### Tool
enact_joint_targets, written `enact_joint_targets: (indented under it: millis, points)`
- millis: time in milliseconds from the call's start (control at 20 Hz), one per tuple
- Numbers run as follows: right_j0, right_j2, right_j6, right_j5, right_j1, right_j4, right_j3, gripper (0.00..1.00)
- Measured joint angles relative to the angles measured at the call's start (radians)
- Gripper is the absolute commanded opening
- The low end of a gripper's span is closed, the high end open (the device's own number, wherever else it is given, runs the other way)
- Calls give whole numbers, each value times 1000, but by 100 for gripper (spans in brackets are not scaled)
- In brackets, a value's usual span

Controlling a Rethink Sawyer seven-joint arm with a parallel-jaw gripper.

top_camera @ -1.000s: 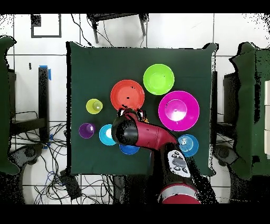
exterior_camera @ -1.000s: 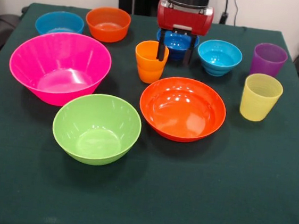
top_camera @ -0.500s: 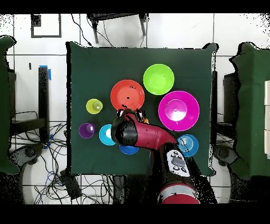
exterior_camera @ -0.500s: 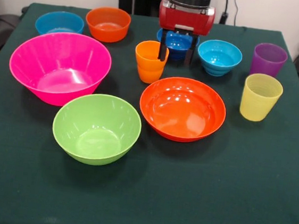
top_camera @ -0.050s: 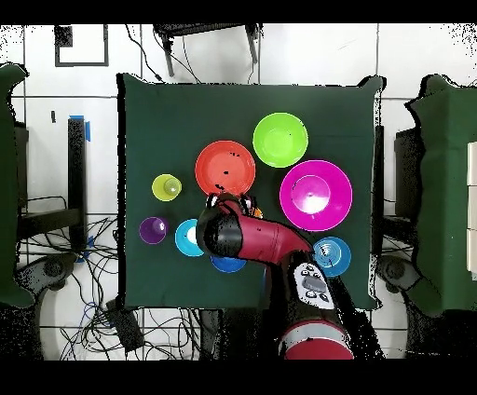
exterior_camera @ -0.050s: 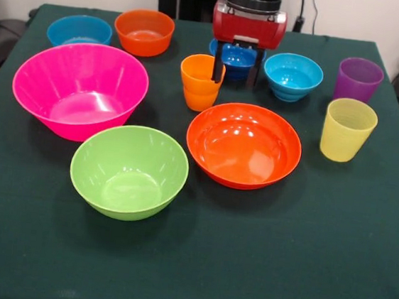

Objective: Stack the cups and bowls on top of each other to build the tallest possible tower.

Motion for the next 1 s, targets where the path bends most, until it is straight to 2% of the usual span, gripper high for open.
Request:
enact_joint_targets:
  millis: [500, 1000]
  points:
    - [-30, 14, 0, 13, -21, -3, 0, 100]
    - [-153, 69, 0, 27, -35, -39, -2, 100]
